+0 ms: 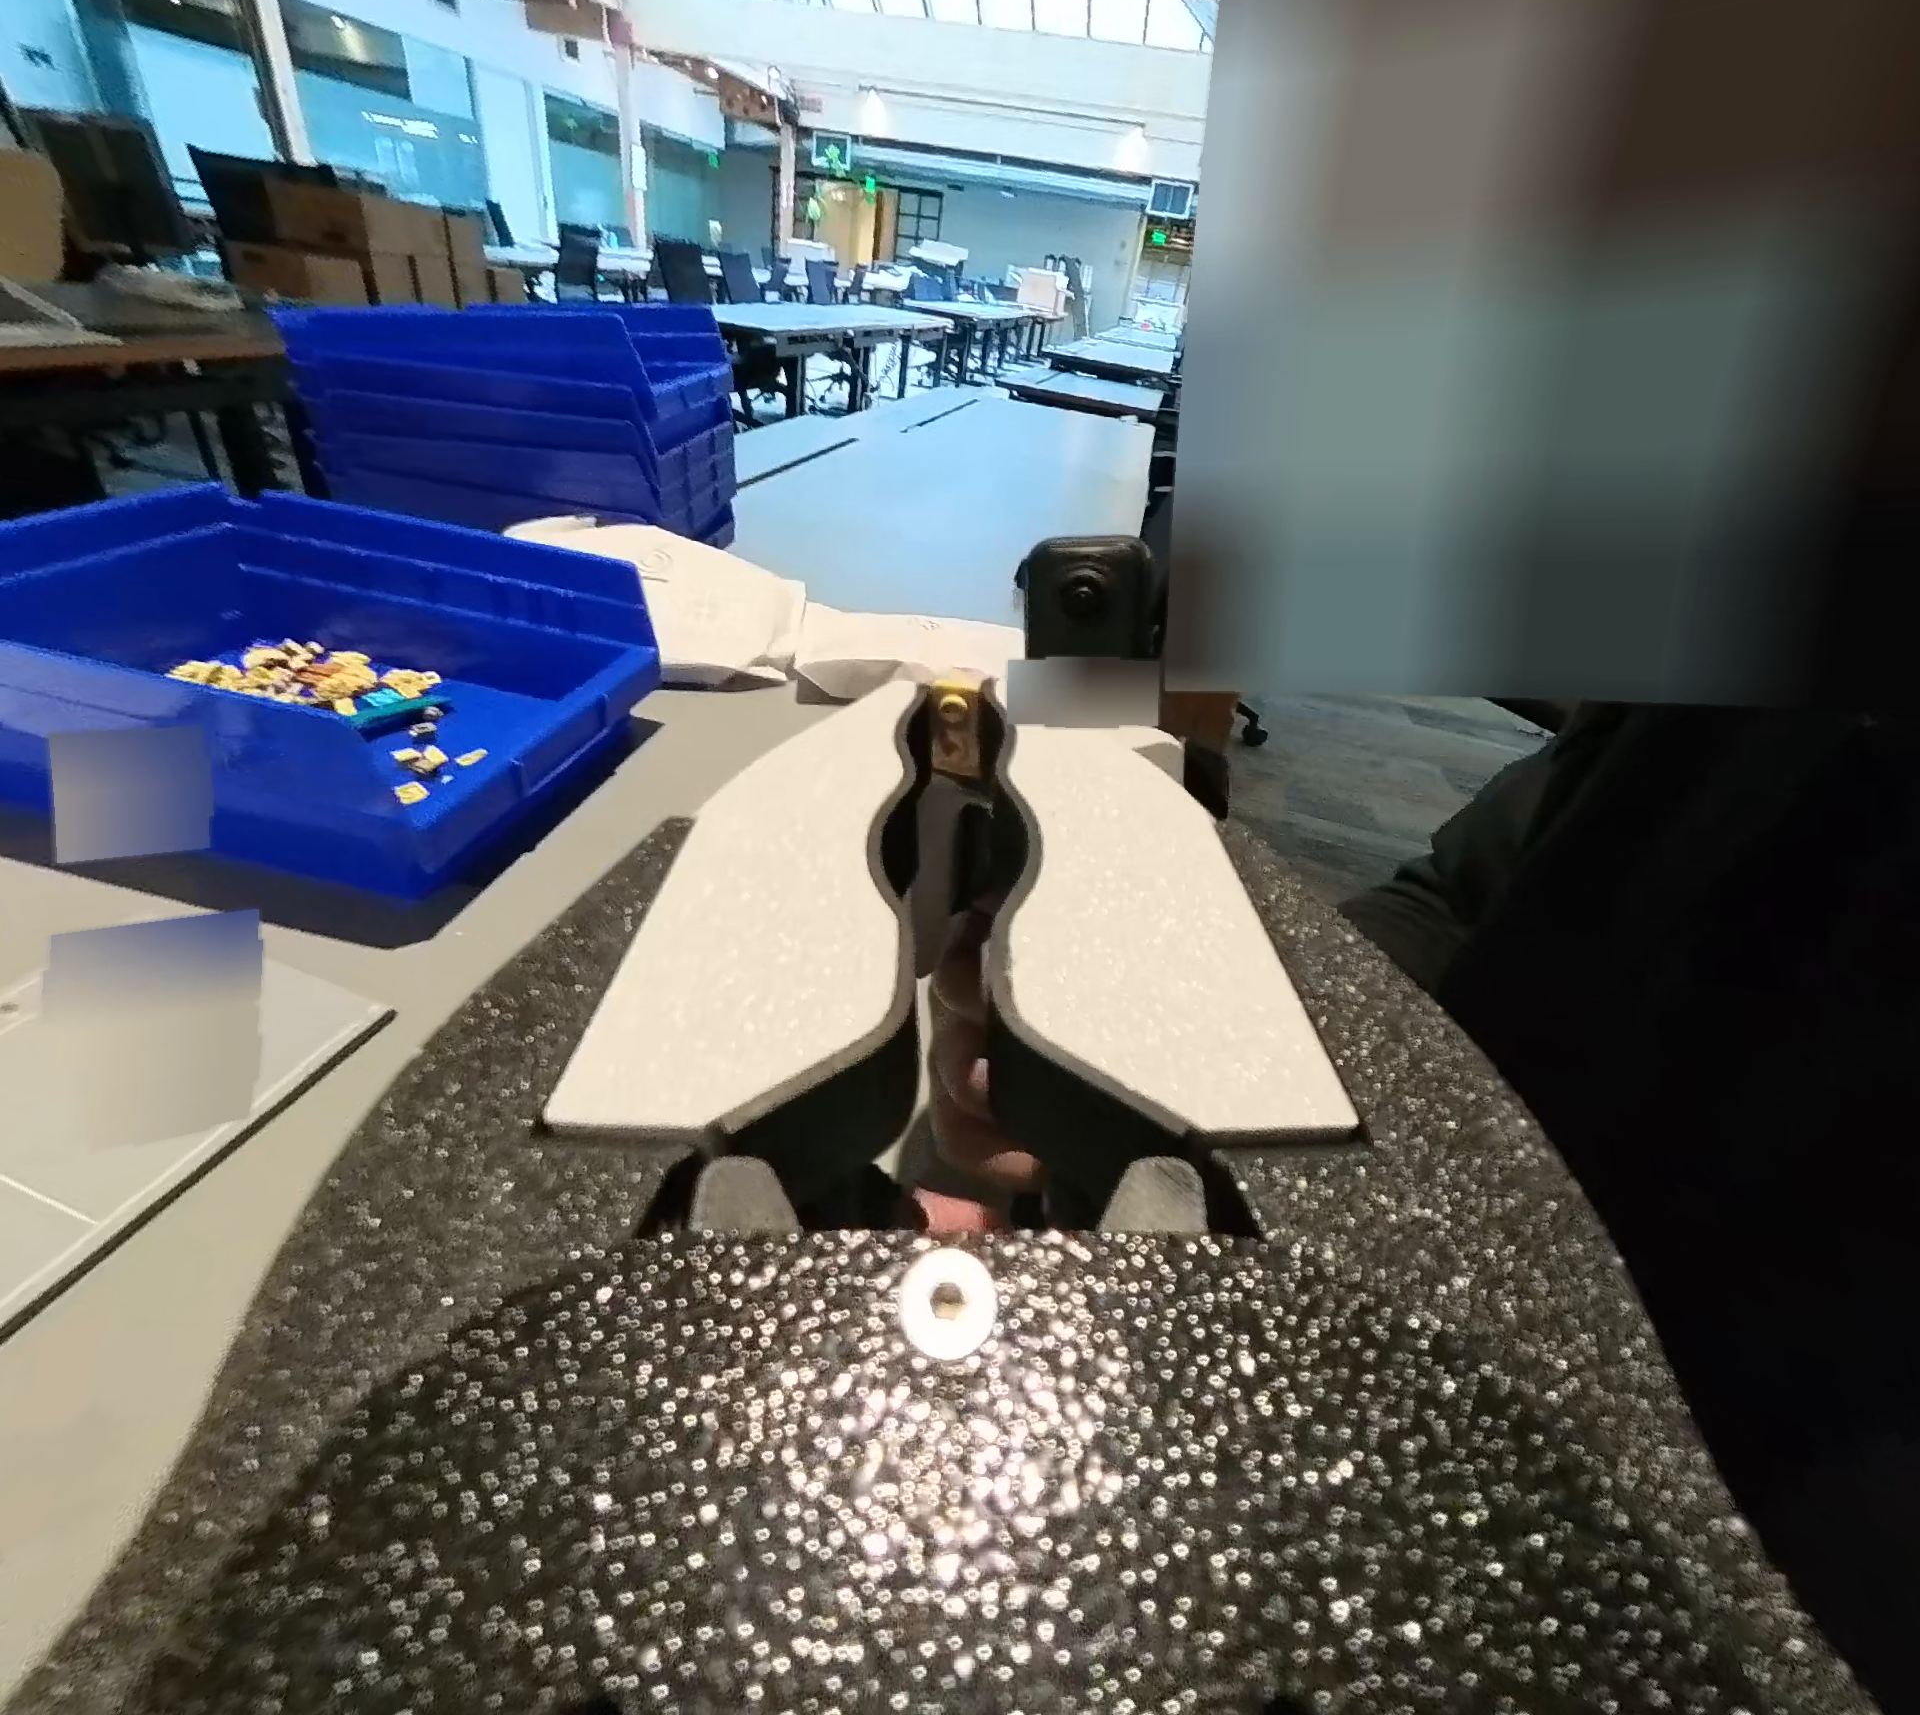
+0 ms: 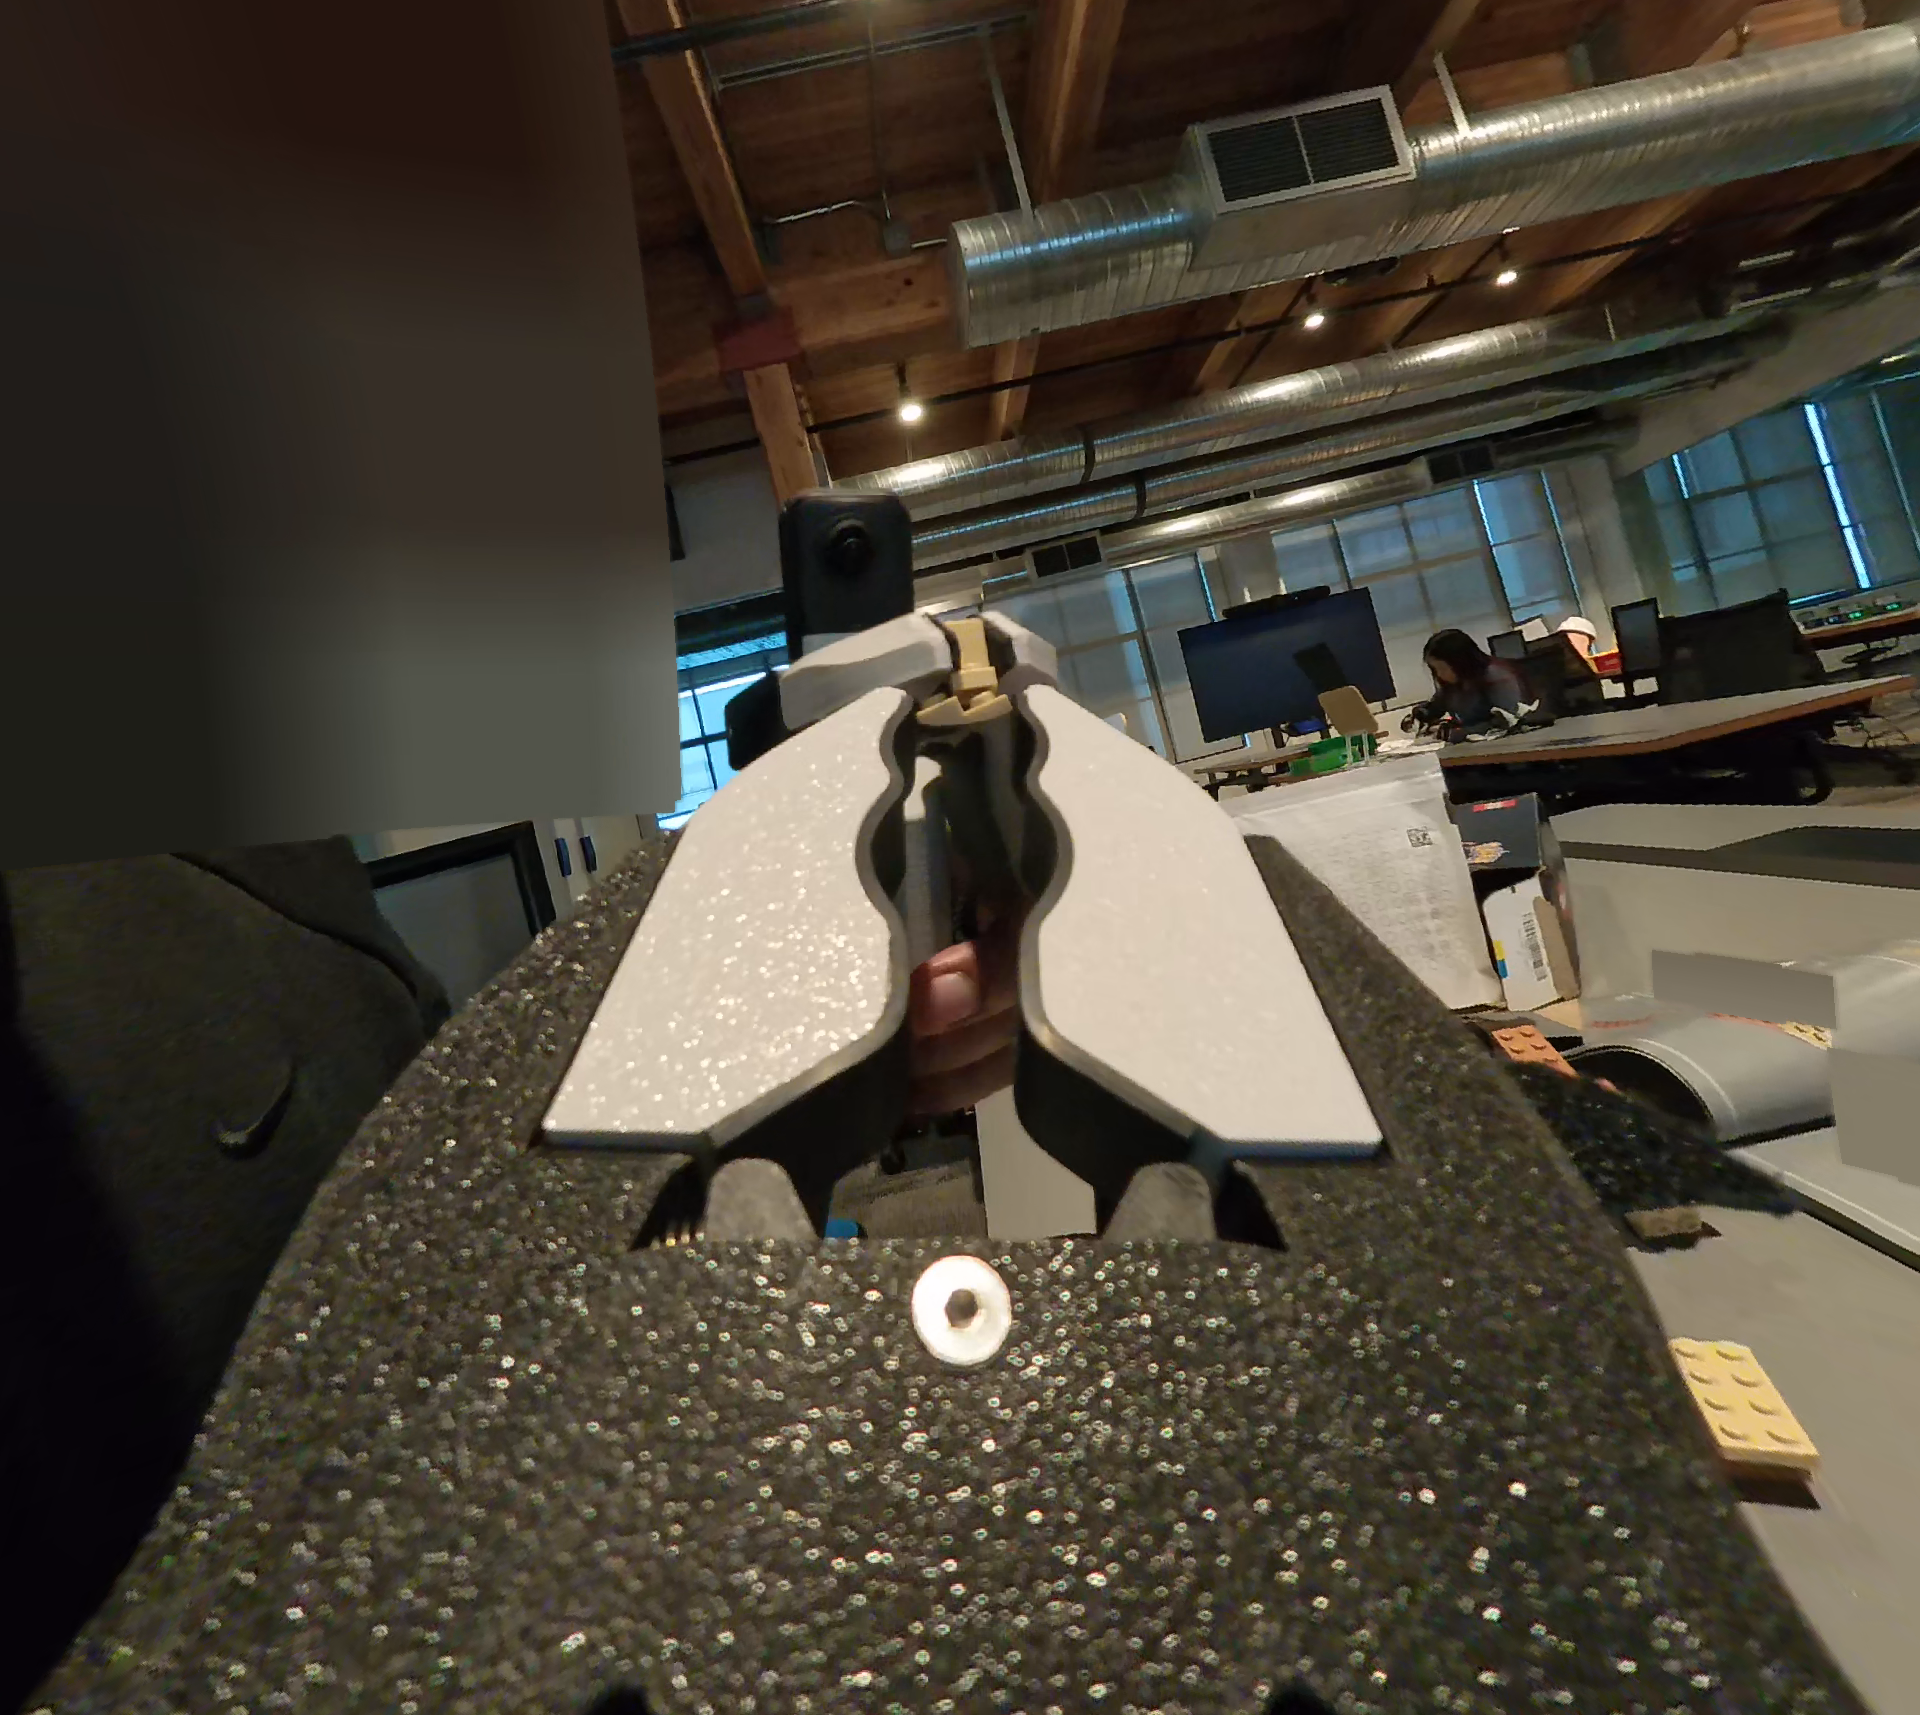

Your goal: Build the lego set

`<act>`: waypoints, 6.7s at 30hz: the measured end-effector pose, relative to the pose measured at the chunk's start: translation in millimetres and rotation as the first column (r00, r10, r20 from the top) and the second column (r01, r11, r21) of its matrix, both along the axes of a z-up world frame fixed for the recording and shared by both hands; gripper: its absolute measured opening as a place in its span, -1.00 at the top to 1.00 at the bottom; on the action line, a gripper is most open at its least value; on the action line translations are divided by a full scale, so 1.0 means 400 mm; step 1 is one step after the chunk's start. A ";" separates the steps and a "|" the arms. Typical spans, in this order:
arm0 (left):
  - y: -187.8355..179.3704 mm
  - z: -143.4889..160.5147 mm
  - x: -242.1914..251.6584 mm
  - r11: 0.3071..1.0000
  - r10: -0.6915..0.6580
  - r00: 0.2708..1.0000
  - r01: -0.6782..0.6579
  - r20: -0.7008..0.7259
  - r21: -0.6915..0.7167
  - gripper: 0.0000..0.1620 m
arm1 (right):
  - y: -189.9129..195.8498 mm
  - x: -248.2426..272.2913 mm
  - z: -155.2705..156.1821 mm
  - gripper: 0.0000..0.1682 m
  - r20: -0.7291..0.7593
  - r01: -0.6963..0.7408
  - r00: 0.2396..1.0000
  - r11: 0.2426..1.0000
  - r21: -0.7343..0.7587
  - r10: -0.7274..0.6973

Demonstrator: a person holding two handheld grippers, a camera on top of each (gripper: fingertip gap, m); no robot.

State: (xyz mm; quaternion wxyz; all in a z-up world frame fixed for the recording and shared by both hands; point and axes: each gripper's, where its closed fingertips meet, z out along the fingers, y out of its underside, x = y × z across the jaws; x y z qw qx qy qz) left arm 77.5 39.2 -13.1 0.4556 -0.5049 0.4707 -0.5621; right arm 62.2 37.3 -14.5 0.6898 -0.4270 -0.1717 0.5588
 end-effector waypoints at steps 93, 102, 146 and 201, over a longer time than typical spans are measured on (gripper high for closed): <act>0.009 -0.072 0.081 0.994 -0.102 0.972 0.089 -0.212 -0.070 0.88 | 0.022 0.072 -0.062 0.81 -0.141 0.002 0.990 1.000 0.005 -0.001; 0.033 -0.090 0.081 0.992 -0.086 0.983 0.070 -0.161 -0.108 0.91 | 0.046 0.064 -0.086 0.80 -0.078 0.031 0.996 0.998 -0.063 -0.036; 0.043 -0.296 -0.030 0.928 0.070 0.972 0.019 -0.225 0.373 0.91 | 0.053 0.006 -0.305 0.84 0.520 0.051 0.784 0.801 -0.596 0.338; 0.158 -0.327 -0.022 0.899 0.124 0.971 -0.022 -0.206 0.438 0.87 | 0.132 0.099 -0.363 0.96 0.456 0.095 0.821 0.705 -0.702 0.343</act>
